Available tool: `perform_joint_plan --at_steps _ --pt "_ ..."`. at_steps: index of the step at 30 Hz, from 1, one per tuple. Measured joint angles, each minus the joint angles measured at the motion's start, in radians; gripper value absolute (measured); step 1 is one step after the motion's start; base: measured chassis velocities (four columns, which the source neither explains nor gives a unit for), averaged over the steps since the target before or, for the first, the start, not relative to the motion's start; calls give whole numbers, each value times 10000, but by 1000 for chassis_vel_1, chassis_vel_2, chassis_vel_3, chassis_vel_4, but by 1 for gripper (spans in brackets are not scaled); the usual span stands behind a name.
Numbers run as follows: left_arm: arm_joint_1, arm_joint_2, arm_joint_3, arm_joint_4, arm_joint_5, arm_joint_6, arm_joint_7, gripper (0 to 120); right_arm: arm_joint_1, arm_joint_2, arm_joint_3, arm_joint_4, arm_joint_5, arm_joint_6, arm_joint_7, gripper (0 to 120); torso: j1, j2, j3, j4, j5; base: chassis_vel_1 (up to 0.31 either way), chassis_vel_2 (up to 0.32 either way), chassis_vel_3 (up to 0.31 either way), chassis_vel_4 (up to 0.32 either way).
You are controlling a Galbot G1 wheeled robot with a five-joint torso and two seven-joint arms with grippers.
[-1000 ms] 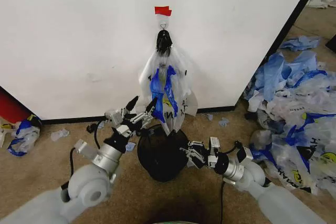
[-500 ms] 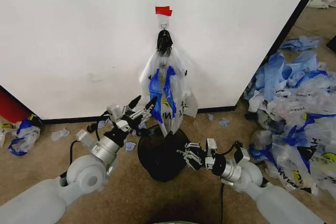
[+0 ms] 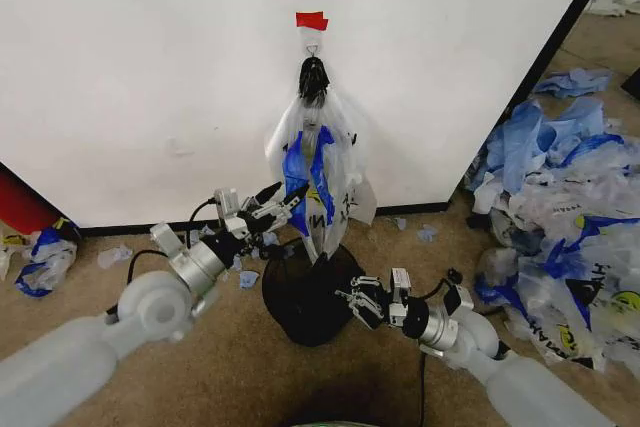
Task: Pick up the garbage bag from the wall and place it over the trash bin.
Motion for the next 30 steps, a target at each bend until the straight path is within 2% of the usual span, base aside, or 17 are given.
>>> perform_joint_plan --at_steps 5,12,14,17,18,24,26,30 --pt "-754 3 561 322 -535 285 342 95 -36 -10 16 -15 -20 50 -12 0 0 0 -1 0 5 0 0 0 0" --pt "-1558 -83 1577 622 -625 429 692 95 -130 -76 89 -13 -21 105 -44 0 0 0 0 -2 3 0 0 0 0" --pt "-1669 -78 1783 627 -642 444 710 92 -173 -77 99 -7 -35 127 -46 0 0 1 0 0 5 0 0 0 0" --pt "-1776 -101 1957 635 -642 423 693 82 -211 -72 111 -10 -55 148 -54 0 0 0 -1 1 3 0 0 0 0" --pt "-1776 -101 1957 635 -642 423 693 82 -211 -72 111 -10 -55 148 -54 0 0 0 -1 1 3 0 0 0 0" --pt "-2006 18 2023 672 -763 308 621 55 -264 -35 63 -72 -131 204 -107 0 0 0 -1 0 4 0 0 0 0" --pt "-2007 47 2021 672 -774 296 615 52 -263 -33 50 -77 -134 210 -109 0 0 1 0 1 4 0 0 0 0" --pt "-1946 51 2010 660 -781 249 518 36 -201 -50 34 -108 -128 214 -109 0 0 0 0 0 4 0 0 0 0"
